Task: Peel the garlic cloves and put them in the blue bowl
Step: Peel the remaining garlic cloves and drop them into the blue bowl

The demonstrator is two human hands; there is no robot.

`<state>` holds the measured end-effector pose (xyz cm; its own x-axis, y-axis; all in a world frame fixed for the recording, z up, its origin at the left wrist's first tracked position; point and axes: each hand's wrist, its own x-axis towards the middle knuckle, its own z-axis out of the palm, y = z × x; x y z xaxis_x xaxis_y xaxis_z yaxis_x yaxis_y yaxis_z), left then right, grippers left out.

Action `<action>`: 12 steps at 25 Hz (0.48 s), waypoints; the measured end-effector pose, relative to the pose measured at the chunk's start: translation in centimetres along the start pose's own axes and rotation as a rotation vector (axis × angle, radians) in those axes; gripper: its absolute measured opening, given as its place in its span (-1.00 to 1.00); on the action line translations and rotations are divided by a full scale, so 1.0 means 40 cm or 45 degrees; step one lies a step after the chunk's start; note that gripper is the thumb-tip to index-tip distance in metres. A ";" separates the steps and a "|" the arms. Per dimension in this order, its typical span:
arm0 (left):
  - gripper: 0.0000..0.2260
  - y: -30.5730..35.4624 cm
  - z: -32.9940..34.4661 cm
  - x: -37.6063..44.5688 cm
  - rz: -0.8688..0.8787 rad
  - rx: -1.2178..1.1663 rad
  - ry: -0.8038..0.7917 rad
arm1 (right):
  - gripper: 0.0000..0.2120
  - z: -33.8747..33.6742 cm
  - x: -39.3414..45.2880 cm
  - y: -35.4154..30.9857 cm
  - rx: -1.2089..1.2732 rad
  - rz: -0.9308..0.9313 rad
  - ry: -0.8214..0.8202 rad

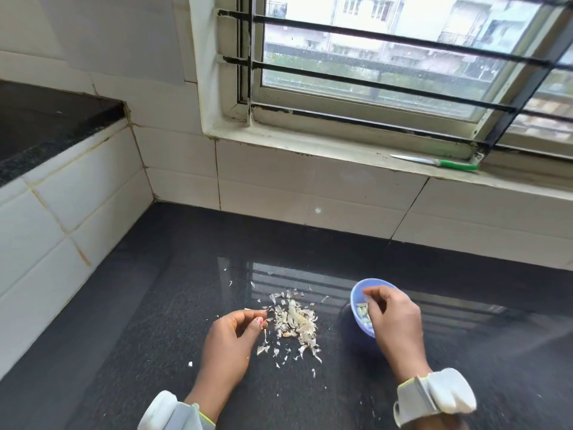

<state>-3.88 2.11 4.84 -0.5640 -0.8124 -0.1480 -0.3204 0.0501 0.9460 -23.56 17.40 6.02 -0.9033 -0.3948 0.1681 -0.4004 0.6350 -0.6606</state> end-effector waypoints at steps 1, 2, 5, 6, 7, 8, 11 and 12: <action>-0.87 -0.006 0.001 0.002 0.015 0.042 0.018 | -0.82 0.002 0.009 0.016 -0.117 0.009 -0.020; -0.86 -0.011 0.001 0.003 0.030 0.089 0.047 | -0.78 0.005 0.015 0.026 -0.205 0.042 -0.059; -0.81 -0.025 -0.016 0.005 0.057 0.256 0.165 | -0.73 0.002 0.028 0.039 -0.337 0.145 -0.106; -0.78 -0.027 -0.028 0.006 0.065 0.295 0.212 | -0.74 -0.004 0.029 0.035 -0.327 0.144 -0.054; -0.76 -0.027 -0.042 0.007 0.071 0.324 0.260 | -0.76 -0.006 0.028 0.027 -0.288 0.115 0.020; -0.74 -0.026 -0.056 0.010 0.074 0.340 0.301 | -0.78 -0.004 0.025 0.014 -0.233 0.052 0.085; -0.77 -0.031 -0.094 0.023 0.056 0.338 0.370 | -0.76 0.057 0.009 -0.055 -0.046 -0.270 0.016; -0.80 -0.034 -0.102 0.027 0.049 0.337 0.376 | -0.74 0.090 -0.004 -0.082 -0.033 -0.397 -0.062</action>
<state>-0.95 -1.18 4.58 -0.3484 -0.9373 0.0117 -0.5105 0.2003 0.8363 -21.56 12.99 5.50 -0.7281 -0.6039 0.3243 -0.6615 0.4949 -0.5635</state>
